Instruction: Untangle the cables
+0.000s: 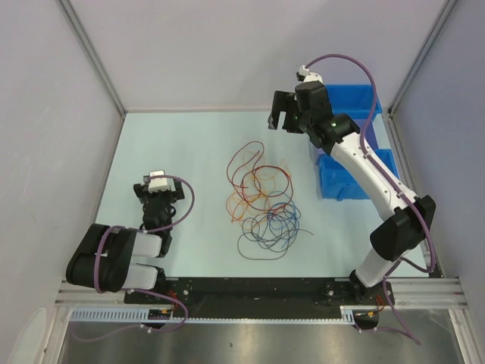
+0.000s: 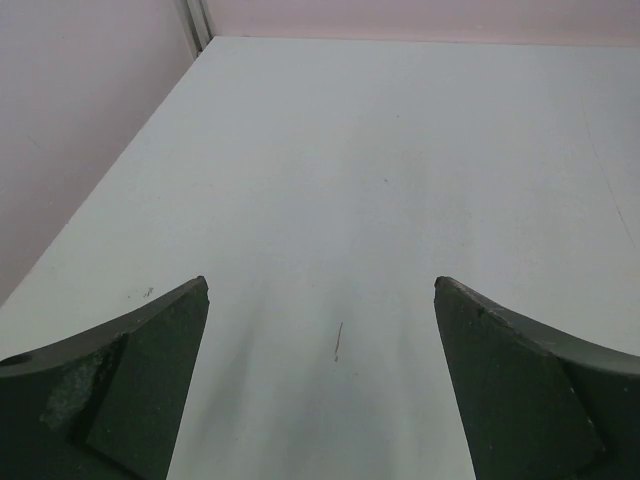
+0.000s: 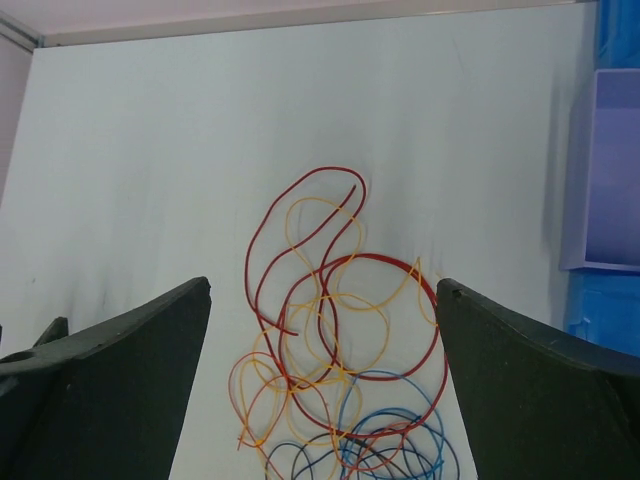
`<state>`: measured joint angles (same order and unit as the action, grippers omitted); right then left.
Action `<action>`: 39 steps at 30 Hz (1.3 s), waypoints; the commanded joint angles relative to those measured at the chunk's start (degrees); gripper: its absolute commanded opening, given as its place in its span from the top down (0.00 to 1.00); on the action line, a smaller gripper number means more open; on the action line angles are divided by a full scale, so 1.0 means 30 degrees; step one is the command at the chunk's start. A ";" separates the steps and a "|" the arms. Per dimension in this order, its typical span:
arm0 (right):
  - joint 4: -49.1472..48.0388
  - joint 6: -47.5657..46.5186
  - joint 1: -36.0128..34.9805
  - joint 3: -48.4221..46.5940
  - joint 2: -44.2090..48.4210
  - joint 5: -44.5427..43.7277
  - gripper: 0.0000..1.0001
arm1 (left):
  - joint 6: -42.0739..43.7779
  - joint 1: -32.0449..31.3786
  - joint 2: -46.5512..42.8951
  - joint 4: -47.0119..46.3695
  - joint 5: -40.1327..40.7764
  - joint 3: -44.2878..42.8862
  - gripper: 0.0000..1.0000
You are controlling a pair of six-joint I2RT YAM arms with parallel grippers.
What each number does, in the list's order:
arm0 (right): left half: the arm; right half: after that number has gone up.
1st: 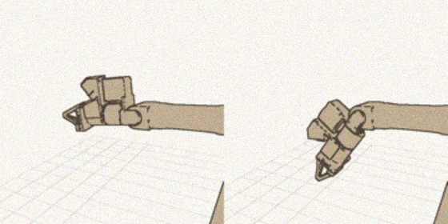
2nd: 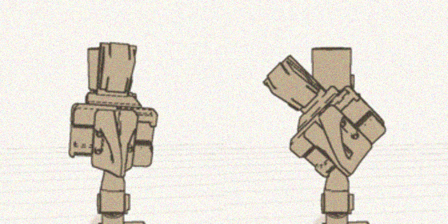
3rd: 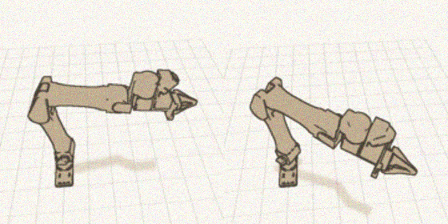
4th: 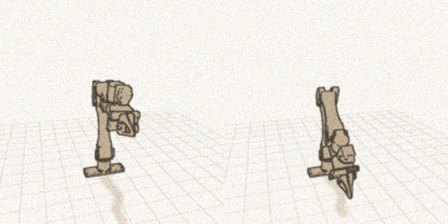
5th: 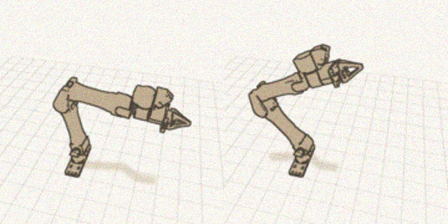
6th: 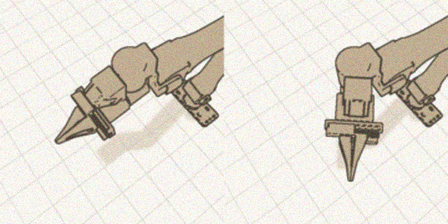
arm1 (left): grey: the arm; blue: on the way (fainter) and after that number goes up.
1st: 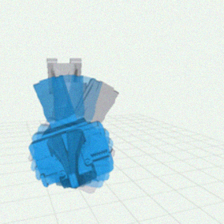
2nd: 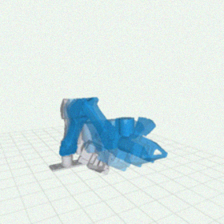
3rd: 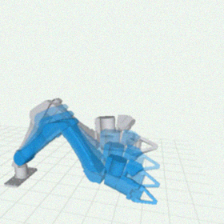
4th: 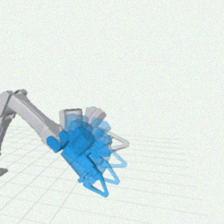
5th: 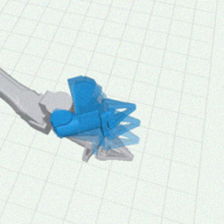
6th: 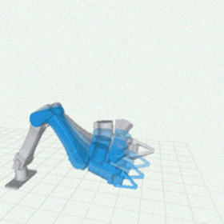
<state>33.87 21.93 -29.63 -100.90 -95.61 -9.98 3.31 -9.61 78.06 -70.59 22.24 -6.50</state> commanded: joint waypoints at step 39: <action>0.1863 0.5284 -0.8844 0.7208 0.4126 -0.4992 0.00 | -0.0108 0.0184 -0.1081 -0.0878 -0.0117 -0.0236 0.00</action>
<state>37.23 32.75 -53.56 -79.05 -86.19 -19.49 3.22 -9.58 77.62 -70.19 22.28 -6.57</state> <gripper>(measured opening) 0.995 0.996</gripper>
